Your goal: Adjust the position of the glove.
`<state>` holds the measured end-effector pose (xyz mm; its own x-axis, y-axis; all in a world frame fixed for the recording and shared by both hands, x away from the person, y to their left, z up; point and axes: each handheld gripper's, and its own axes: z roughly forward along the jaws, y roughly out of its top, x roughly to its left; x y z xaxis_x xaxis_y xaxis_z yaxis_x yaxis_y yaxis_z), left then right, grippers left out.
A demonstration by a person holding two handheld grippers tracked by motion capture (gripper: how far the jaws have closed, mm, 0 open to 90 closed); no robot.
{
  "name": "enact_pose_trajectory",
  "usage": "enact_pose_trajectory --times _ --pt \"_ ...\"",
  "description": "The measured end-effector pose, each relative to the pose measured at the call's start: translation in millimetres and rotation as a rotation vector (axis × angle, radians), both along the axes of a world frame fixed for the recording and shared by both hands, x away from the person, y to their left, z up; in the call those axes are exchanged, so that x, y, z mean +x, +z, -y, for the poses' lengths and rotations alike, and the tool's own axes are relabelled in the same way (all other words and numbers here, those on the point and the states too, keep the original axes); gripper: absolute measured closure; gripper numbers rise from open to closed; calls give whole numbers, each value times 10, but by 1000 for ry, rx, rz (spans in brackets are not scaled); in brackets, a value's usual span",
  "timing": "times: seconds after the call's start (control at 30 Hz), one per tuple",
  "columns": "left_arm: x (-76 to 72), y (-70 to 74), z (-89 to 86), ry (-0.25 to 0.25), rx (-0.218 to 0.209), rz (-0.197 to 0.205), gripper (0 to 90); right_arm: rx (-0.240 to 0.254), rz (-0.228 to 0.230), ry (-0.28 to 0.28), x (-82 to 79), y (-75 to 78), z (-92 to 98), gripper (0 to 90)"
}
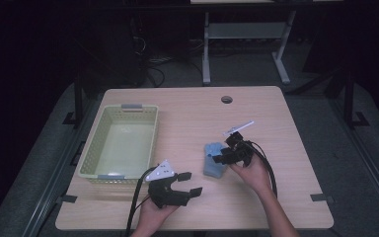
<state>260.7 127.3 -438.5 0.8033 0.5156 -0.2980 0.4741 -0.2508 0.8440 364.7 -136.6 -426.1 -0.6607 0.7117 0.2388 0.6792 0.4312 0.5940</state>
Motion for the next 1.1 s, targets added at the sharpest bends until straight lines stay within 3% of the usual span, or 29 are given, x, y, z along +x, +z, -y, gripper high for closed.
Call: enact_pose_trajectory --times 0.07,0.3,0.37,0.53,0.63,0.73,0.8,1.0,1.1 --pt "69 7 31 29 4 -26 312 38 -24 -34 -23 0 68 432" --pt "342 22 156 110 -5 -116 328 169 -49 -131 -137 -83 281 414" --pt "428 23 195 137 7 -140 341 194 -85 -162 -164 -133 321 404" --pt "648 -69 291 161 21 -272 365 247 -118 -191 -220 -223 367 411" --pt "721 -107 322 182 7 -312 386 290 -129 -212 -254 -261 379 430" --pt "775 -127 329 191 -9 -340 407 303 -141 -221 -268 -296 378 435" --pt "842 -156 334 210 -43 -382 440 325 -176 -215 -268 -351 359 435" --pt "922 -217 383 213 -48 -457 477 326 -190 -233 -264 -375 335 449" --pt "934 -242 403 214 -47 -472 486 335 -212 -242 -264 -391 335 460"
